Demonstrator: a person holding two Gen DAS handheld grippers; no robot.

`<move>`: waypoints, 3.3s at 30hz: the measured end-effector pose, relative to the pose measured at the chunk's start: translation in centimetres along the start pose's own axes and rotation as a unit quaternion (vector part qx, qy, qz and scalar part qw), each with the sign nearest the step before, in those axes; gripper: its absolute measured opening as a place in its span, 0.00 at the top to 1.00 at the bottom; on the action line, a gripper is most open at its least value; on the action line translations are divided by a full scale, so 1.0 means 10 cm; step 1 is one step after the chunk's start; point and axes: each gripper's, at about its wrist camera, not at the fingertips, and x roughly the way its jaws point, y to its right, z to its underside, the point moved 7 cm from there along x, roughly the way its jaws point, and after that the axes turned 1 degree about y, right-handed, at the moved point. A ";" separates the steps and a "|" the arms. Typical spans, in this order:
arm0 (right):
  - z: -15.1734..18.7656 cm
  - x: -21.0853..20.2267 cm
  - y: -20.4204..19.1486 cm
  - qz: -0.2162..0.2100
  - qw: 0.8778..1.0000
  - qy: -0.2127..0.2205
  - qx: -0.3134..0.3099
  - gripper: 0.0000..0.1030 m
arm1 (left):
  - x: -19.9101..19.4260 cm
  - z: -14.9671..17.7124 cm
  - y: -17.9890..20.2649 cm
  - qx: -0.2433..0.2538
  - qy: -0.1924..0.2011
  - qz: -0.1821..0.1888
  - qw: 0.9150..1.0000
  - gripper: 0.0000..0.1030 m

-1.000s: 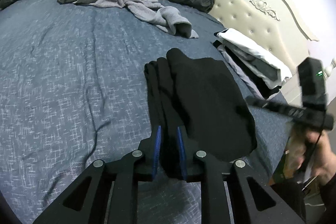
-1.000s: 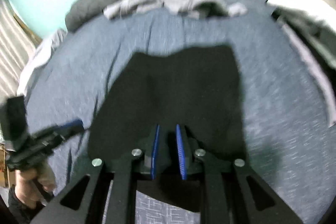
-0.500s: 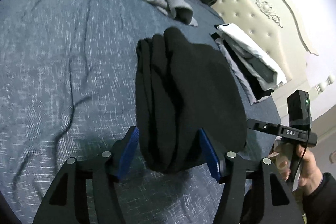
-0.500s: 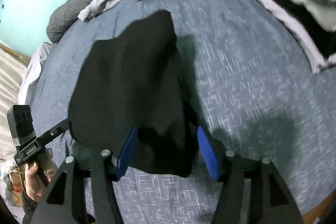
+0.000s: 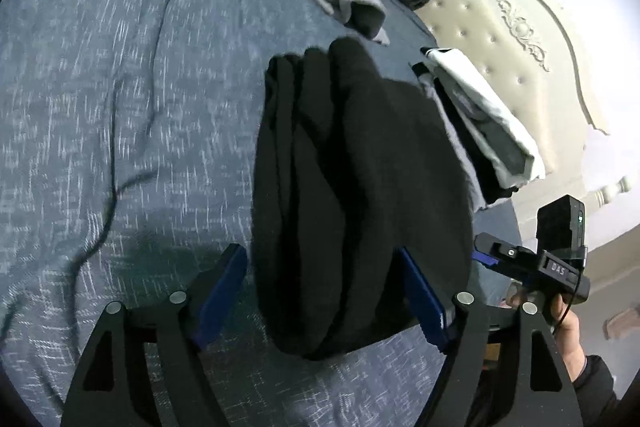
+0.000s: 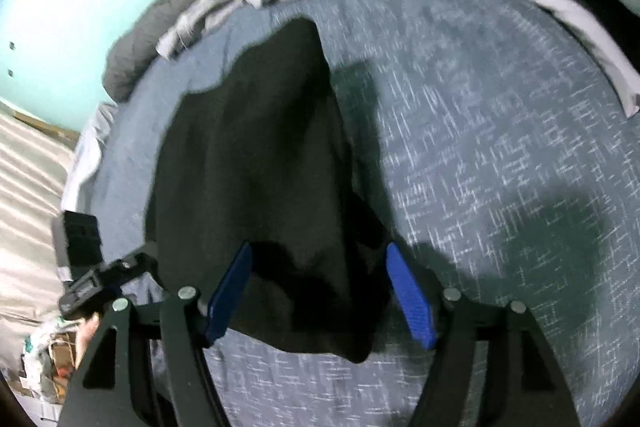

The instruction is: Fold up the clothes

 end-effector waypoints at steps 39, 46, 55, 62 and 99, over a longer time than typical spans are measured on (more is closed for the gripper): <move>-0.02 0.56 -0.13 -0.001 0.997 -0.055 -0.057 0.32 | 0.14 -0.08 0.09 -0.013 -0.007 0.038 0.999 0.23; -0.04 0.59 -0.14 -0.005 0.998 -0.057 -0.040 0.28 | 0.34 0.03 0.02 -0.015 -0.029 0.014 0.999 0.19; -0.05 0.60 -0.15 -0.003 0.997 -0.056 -0.043 0.25 | 0.48 0.00 -0.04 -0.019 -0.023 0.021 0.999 0.18; -0.03 0.59 -0.13 0.010 0.997 -0.051 -0.057 0.26 | 0.52 -0.01 0.03 0.000 -0.020 0.019 1.000 0.36; -0.16 0.41 -0.40 -0.005 0.993 -0.006 -0.122 0.63 | 0.27 -0.09 0.27 0.052 0.018 0.007 0.998 0.57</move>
